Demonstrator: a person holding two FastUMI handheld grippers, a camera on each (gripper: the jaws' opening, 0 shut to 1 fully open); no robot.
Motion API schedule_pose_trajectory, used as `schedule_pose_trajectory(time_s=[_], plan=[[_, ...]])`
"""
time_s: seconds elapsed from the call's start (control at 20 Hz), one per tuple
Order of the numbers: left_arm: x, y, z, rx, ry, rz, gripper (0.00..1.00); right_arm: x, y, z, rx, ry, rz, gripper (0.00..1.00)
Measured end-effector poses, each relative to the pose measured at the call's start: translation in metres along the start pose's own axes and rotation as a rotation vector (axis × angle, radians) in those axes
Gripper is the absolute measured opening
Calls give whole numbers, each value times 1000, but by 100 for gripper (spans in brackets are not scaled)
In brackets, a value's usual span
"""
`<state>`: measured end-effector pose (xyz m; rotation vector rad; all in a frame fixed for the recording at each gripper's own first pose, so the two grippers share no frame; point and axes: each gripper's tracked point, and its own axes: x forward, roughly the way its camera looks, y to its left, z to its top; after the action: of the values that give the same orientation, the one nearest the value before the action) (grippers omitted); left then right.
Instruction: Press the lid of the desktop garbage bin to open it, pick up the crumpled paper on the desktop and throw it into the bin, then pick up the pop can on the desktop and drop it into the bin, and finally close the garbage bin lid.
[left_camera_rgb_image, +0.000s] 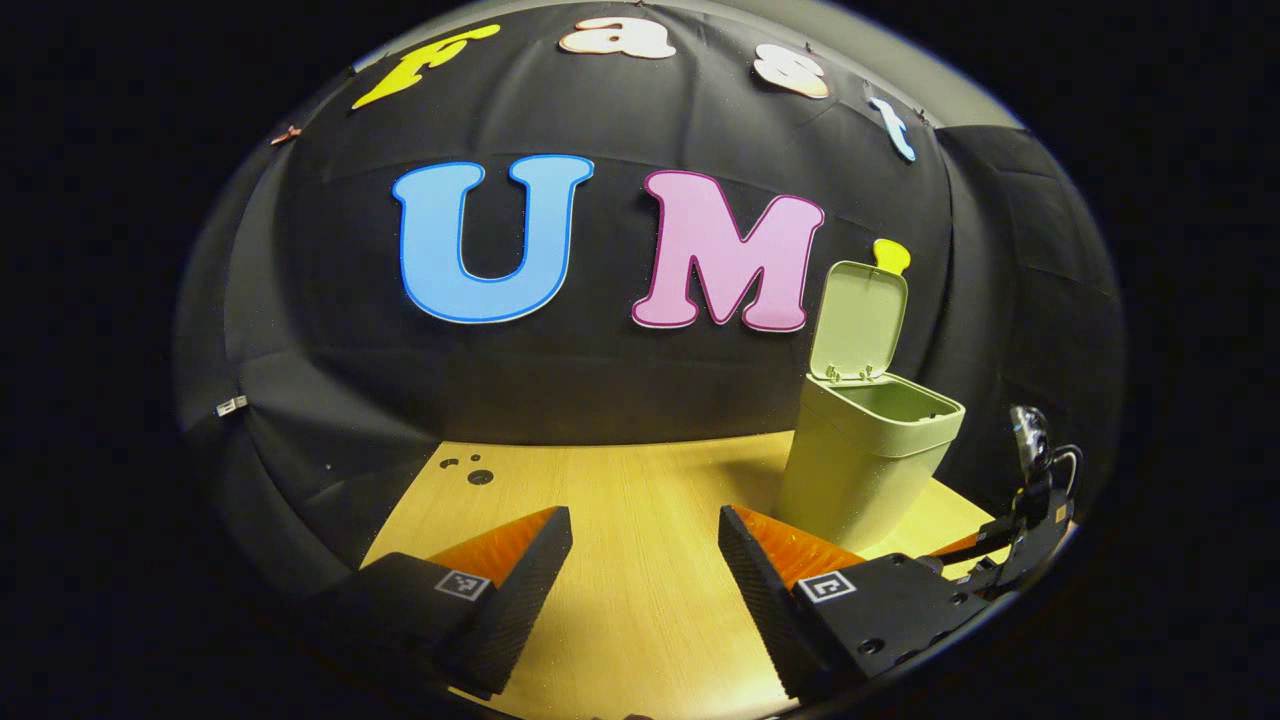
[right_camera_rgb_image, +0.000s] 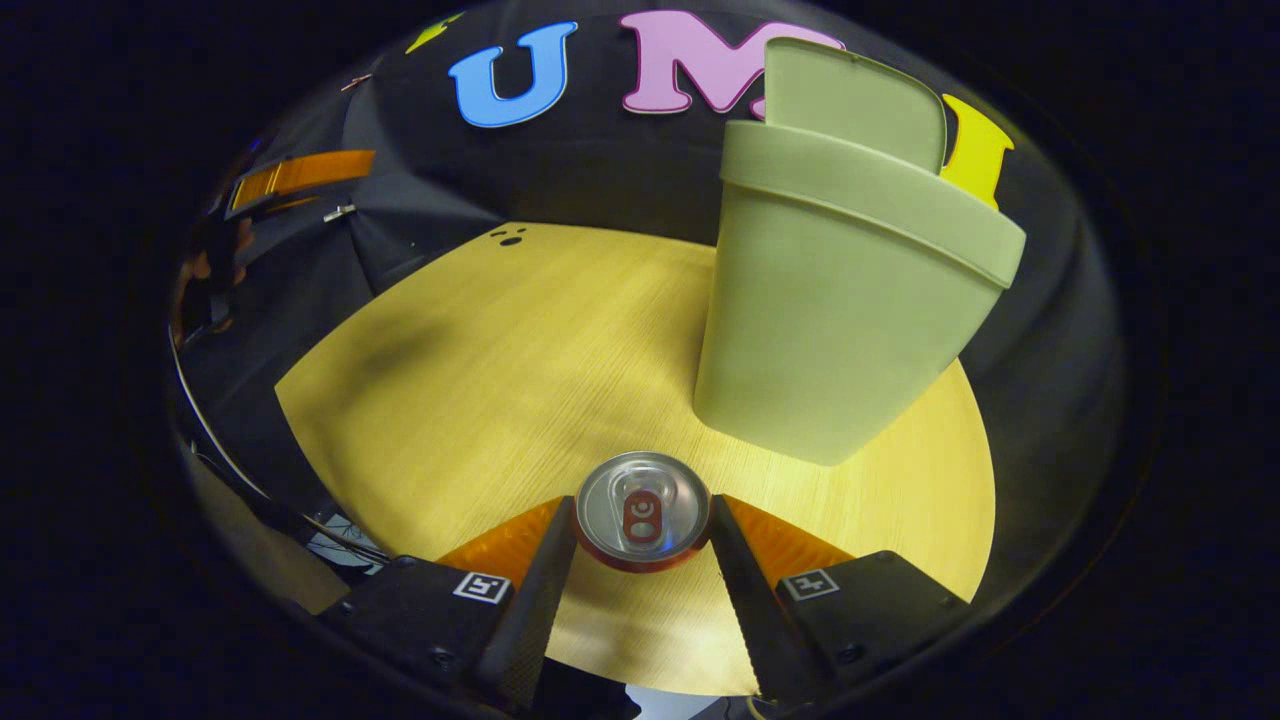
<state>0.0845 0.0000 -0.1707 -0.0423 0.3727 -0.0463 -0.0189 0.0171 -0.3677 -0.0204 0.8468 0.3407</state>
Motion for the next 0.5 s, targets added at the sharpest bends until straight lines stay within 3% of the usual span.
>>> schedule_pose_trajectory(time_s=[0.25, 0.5], plan=[[0, -1, -7, -4, 12, 0, 96, -37, 3, 56, 59, -65, 22, 83], [2, -6, -11, -8, 23, -6, 96, -71, -1, 132, 121, -210, 38, 82]])
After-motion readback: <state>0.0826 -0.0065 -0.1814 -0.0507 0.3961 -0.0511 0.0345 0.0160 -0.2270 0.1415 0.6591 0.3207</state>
